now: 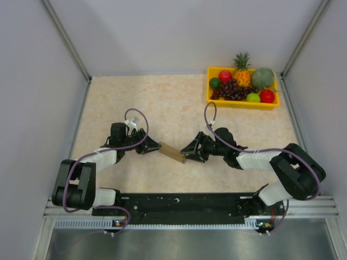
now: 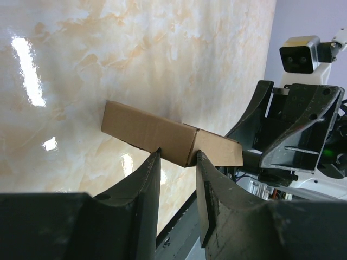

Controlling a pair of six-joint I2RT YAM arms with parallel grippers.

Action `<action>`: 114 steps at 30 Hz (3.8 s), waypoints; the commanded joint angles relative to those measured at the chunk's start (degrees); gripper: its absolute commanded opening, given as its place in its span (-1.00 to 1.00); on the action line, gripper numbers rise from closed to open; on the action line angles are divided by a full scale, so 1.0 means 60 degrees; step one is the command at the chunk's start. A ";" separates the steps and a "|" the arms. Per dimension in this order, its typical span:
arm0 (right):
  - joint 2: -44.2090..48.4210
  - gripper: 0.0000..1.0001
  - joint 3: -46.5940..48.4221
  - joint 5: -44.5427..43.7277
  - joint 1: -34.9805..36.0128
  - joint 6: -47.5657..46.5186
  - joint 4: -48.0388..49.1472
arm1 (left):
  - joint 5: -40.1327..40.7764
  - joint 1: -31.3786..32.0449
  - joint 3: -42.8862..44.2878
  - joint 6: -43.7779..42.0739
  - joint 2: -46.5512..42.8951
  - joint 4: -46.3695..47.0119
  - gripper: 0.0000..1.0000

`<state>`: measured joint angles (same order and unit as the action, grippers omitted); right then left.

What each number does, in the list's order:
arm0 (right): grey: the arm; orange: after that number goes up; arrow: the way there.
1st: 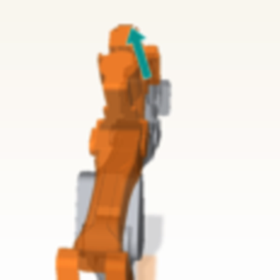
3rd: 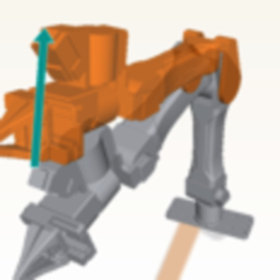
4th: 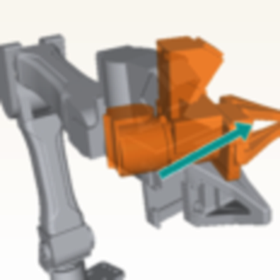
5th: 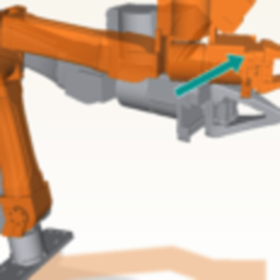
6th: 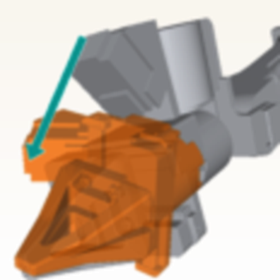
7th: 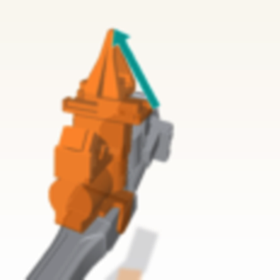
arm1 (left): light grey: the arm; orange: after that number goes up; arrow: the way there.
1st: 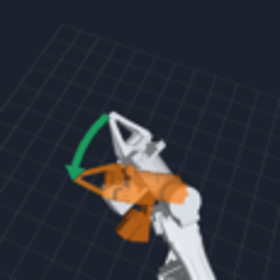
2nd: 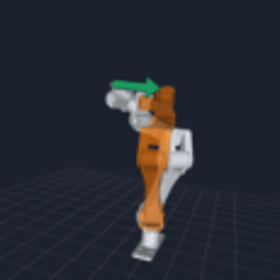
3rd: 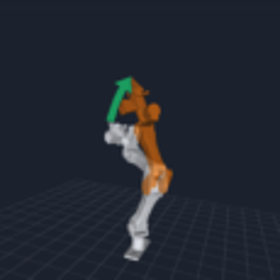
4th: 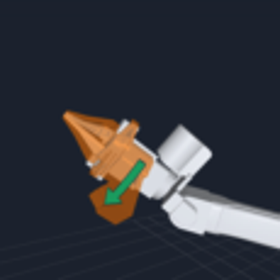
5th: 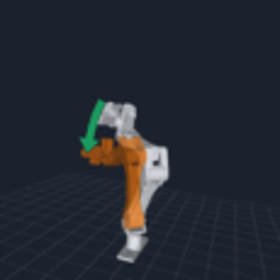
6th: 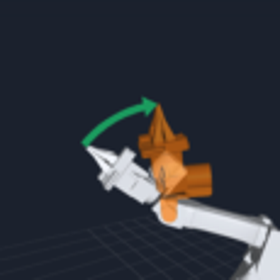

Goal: Fold the paper box

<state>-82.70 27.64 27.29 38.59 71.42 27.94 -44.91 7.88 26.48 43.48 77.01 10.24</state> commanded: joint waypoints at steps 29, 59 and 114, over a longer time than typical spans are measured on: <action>-0.0529 -0.39 -0.0298 -0.0589 -0.0074 -0.1297 -0.0263 | 0.1712 0.0225 -0.0018 -0.0670 0.0304 -0.1194 -0.44; 0.0468 0.63 0.3698 -0.3430 0.1974 -1.0918 -0.5639 | 0.1362 0.0239 0.0259 -0.1124 0.0099 -0.1677 -0.47; -0.7047 -0.28 0.7582 -0.5559 0.0586 -2.4222 0.2812 | -0.0411 -0.4170 0.1050 -0.2428 -0.3842 -0.4109 0.19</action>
<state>-123.11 71.40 -10.28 42.83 -70.52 40.07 -45.65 -16.80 32.36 29.41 53.91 -17.30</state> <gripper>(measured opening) 0.369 0.599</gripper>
